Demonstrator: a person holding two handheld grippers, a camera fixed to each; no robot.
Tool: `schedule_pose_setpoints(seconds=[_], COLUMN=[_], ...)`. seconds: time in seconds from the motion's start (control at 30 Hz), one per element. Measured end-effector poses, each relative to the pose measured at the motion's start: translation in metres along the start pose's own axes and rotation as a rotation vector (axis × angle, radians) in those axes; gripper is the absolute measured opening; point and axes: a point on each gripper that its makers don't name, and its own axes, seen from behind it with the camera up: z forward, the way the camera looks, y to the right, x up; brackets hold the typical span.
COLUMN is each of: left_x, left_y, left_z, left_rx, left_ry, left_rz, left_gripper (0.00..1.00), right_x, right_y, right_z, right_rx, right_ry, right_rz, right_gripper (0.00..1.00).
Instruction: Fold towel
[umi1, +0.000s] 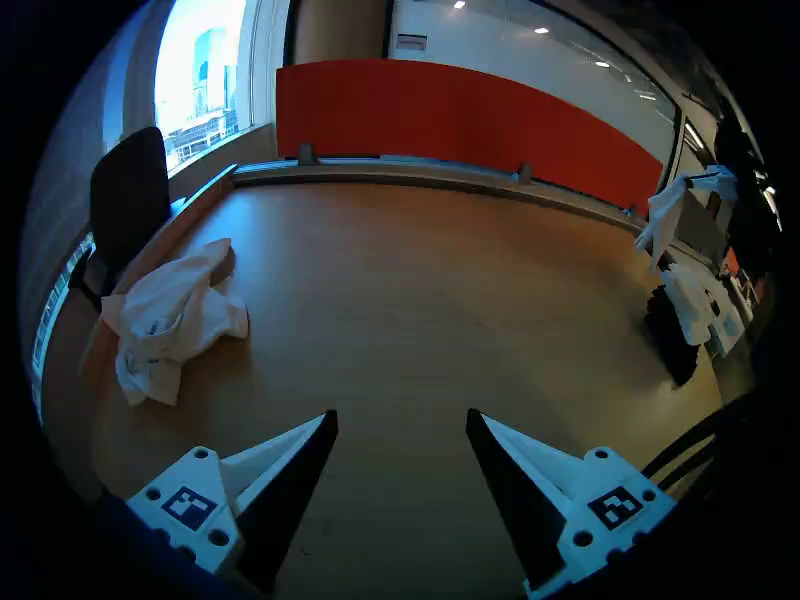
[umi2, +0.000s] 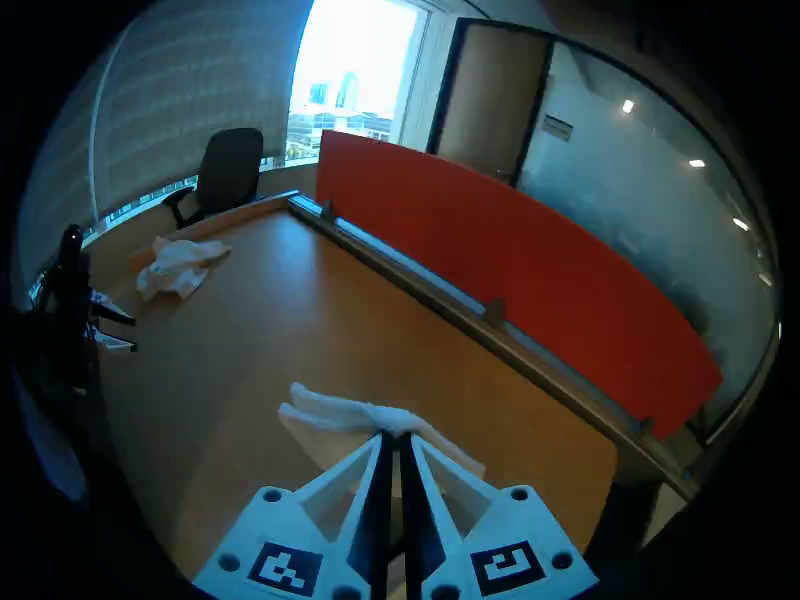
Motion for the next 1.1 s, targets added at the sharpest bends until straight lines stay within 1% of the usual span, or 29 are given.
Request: schedule_pose_setpoints(seconds=[0.3,0.5,0.6,0.8,1.0,1.1], left_x=[0.001,0.003,0.004,0.004,0.005,0.006], left_y=[0.005,0.008,0.009,0.014,0.019,0.021], left_z=[0.001,0.002,0.002,0.002,0.003,0.003], left_rx=[0.007,0.011,0.013,0.012,0.008,0.003], left_ry=[-0.005,-0.006,-0.006,-0.009,-0.009,-0.01], left_rz=[0.004,0.006,0.007,0.016,0.025,0.027], left_gripper=[0.96,0.95,0.96,0.95,0.95,0.95], right_x=[-0.012,-0.024,-0.031,-0.045,-0.059,-0.068], right_y=[0.049,0.075,0.085,0.094,0.095,0.092], right_z=[-0.015,-0.024,-0.027,-0.032,-0.038,-0.044], right_rx=[-0.057,-0.085,-0.096,-0.105,-0.108,-0.108], right_ry=[-0.015,-0.036,-0.045,-0.06,-0.071,-0.078], right_rz=[0.022,0.031,0.037,0.054,0.073,0.081], right_gripper=[0.05,0.05,0.05,0.05,0.05,0.05])
